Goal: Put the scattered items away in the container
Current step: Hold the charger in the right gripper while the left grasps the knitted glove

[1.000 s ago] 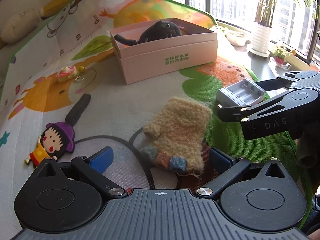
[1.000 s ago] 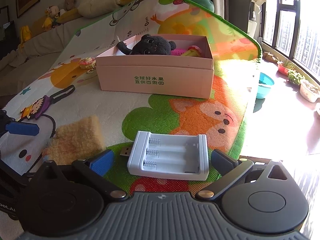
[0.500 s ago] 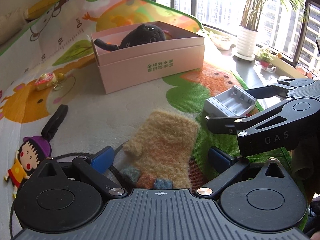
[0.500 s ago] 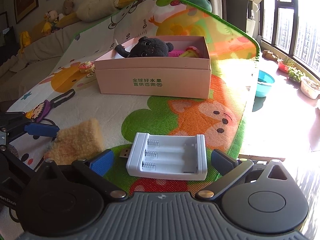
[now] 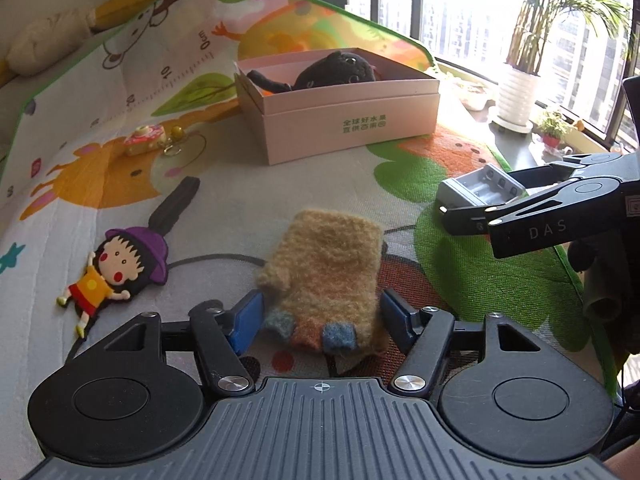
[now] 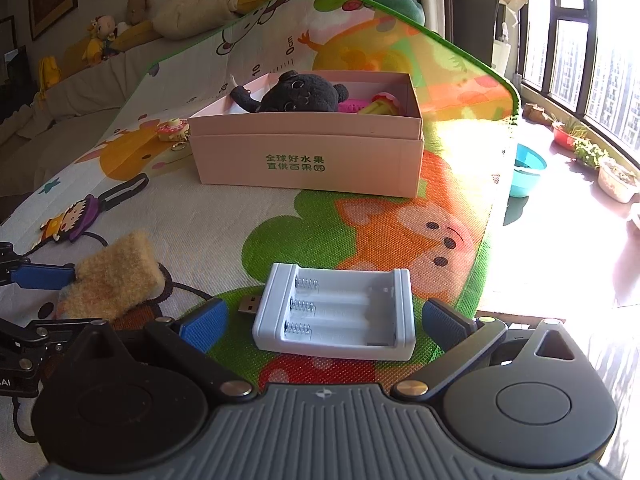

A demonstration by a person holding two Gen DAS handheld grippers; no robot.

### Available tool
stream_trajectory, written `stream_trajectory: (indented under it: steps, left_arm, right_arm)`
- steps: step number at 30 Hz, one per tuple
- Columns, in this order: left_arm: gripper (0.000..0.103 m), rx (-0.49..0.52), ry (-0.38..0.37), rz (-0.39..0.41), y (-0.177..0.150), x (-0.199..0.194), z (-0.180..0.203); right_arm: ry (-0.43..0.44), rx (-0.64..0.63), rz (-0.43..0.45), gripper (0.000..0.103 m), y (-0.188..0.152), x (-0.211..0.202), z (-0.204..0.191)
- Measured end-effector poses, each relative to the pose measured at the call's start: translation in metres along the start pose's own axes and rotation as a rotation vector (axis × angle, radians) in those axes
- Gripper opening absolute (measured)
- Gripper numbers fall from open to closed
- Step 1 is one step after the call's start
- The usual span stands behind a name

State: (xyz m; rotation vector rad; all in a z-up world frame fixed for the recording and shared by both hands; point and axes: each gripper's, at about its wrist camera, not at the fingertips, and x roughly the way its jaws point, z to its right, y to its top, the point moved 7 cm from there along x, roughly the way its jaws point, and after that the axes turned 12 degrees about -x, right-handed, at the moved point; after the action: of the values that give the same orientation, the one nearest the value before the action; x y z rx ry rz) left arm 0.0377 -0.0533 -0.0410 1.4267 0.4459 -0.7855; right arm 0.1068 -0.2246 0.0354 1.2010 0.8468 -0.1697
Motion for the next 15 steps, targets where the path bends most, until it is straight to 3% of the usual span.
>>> stream_trajectory:
  steps: [2,3,6,9,12,14,15]
  left_arm:
    - [0.088,0.013,-0.019,0.004,-0.004,-0.002,0.004]
    - [0.090,0.024,-0.012,0.015,-0.004,-0.001,0.005]
    - [0.094,0.025,0.013,0.040,0.002,0.005,0.000]
    - [0.094,0.004,-0.001,0.046,0.010,0.016,-0.005]
    - [0.088,0.012,-0.022,0.052,0.015,0.023,-0.002]
    - [0.067,0.030,-0.038,0.052,0.017,0.022,0.003]
    - [0.066,0.036,-0.042,0.047,0.018,0.022,0.005]
  right_arm:
    - [-0.004,-0.004,-0.002,0.103,0.000,0.000,-0.001]
    - [-0.006,-0.007,-0.004,0.103,0.000,0.001,-0.001]
    - [-0.014,-0.028,-0.012,0.103,0.002,0.003,-0.003]
    - [-0.010,-0.061,0.000,0.093,0.004,0.002,-0.006]
    - [-0.014,-0.082,-0.003,0.092,0.005,-0.002,-0.006]
    - [-0.004,-0.084,-0.006,0.092,0.007,-0.006,-0.004]
    - [0.000,-0.081,-0.007,0.092,0.009,-0.009,-0.002]
